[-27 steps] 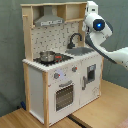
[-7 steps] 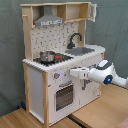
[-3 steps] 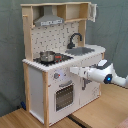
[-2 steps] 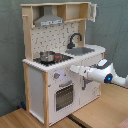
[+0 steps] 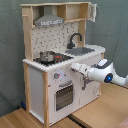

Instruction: Play with the kitchen

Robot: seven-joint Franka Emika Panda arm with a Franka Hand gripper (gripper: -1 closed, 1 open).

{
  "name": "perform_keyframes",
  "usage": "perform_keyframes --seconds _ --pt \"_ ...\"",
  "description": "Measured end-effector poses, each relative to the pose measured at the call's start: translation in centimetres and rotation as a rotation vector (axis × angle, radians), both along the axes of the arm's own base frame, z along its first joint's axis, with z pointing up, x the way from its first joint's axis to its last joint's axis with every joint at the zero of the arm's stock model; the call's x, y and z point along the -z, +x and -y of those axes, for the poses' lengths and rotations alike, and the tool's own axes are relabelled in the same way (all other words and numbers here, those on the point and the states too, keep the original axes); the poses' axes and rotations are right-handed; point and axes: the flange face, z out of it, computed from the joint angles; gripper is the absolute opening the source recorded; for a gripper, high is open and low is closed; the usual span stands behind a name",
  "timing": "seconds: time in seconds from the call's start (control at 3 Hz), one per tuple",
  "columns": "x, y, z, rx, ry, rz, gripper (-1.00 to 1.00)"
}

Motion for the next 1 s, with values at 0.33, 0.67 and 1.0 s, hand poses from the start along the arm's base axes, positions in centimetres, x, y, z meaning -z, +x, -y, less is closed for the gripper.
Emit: perform_keyframes --seconds 0.33,0.67,1.0 --pt "-0.03 -0.02 0.04 0.006 0.112 0.001 -1.00" --pt "-0.08 -0.03 0.12 0.009 0.219 -0.001 -1.00" --pt "-0.10 -0.04 0.14 0.015 0.320 -0.001 -1.00"
